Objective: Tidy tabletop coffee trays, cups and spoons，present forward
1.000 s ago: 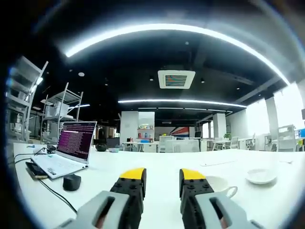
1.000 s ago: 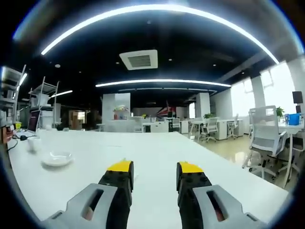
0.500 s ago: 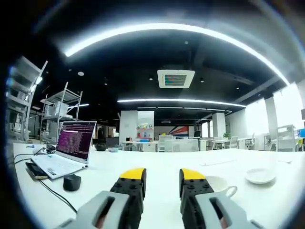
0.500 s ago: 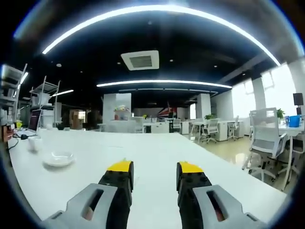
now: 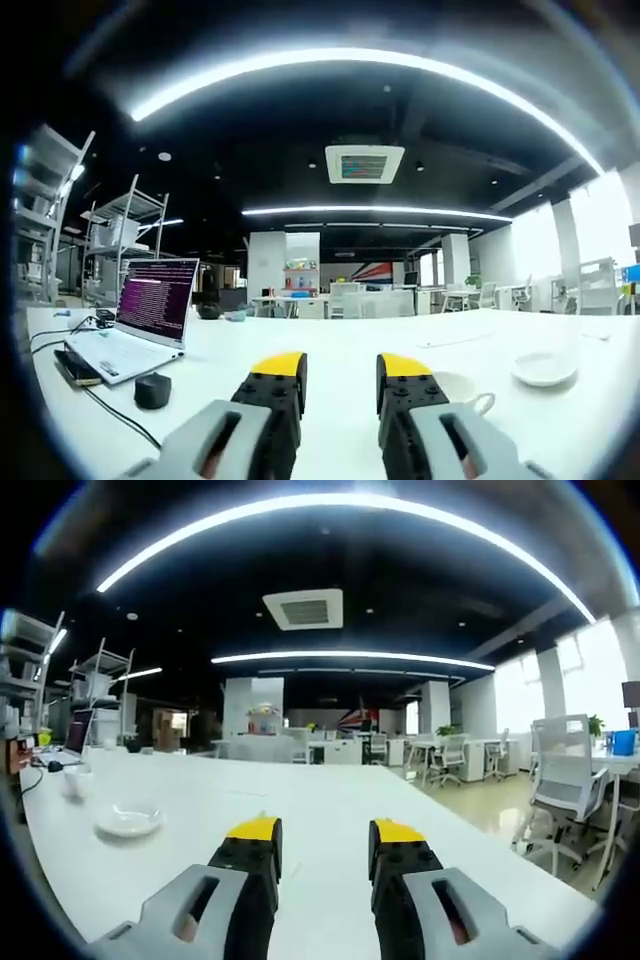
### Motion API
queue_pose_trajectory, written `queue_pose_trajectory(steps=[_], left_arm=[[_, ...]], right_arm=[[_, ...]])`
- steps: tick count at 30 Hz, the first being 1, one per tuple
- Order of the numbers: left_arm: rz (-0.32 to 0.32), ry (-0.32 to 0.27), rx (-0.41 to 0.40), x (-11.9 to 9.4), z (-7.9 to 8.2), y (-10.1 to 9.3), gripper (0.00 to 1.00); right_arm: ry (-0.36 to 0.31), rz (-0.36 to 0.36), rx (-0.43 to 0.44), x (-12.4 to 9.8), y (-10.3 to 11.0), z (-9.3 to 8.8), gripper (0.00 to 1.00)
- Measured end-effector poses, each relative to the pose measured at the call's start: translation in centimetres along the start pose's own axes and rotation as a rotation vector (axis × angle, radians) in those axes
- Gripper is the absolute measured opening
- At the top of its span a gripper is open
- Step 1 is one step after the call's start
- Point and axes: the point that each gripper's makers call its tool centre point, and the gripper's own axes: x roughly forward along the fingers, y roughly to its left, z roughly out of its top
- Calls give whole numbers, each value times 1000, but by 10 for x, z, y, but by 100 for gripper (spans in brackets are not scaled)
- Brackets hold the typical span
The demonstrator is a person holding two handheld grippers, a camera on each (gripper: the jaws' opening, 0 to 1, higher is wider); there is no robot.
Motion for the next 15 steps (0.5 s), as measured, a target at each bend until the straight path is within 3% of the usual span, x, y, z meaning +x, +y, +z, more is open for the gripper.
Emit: queue_pose_trajectory(steps=[15], left_arm=[[-11,7,24,-1,14,4,29]], right_arm=[[50,41,-31,20,13,19,36]])
